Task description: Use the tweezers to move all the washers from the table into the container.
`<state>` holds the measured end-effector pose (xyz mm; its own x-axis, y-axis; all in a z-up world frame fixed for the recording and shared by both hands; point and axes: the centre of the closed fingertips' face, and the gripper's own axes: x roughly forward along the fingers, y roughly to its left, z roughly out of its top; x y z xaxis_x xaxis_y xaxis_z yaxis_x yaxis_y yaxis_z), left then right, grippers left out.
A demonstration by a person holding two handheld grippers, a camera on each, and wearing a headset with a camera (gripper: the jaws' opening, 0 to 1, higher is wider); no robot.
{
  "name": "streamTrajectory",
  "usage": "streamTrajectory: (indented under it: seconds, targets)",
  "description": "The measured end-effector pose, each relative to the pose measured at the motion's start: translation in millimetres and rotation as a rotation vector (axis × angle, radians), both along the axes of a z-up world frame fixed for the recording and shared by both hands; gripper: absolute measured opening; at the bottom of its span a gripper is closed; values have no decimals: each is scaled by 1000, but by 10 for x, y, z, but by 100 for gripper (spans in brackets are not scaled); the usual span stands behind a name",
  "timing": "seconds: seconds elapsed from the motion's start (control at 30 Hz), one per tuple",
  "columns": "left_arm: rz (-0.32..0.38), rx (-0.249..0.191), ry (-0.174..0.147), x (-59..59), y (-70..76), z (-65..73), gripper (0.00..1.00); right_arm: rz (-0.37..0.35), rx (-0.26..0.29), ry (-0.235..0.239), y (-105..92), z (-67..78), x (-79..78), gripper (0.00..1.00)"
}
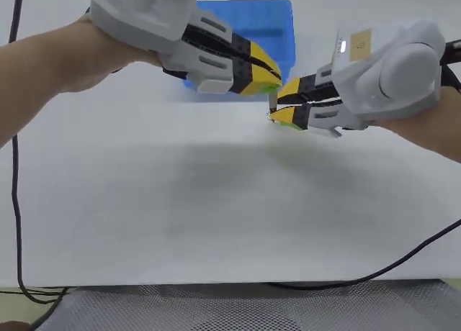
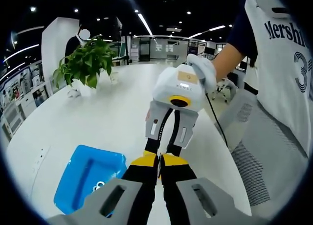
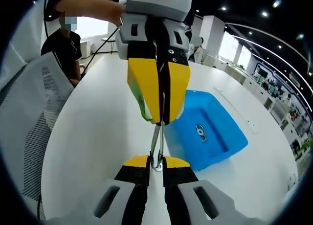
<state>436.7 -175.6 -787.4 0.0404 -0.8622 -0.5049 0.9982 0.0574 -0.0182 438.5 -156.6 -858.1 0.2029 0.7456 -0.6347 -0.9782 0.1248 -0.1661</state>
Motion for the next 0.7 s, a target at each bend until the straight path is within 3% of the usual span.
streamTrajectory:
  seconds: [0.47,0.7]
  targets:
    - [-8,13,8,-29,7,-13,6,4,-14,5,3,-44,-20,14]
    - [-11,14,17,-49,-16,-14,7,-7,-11,12,-19,-40,-5,10]
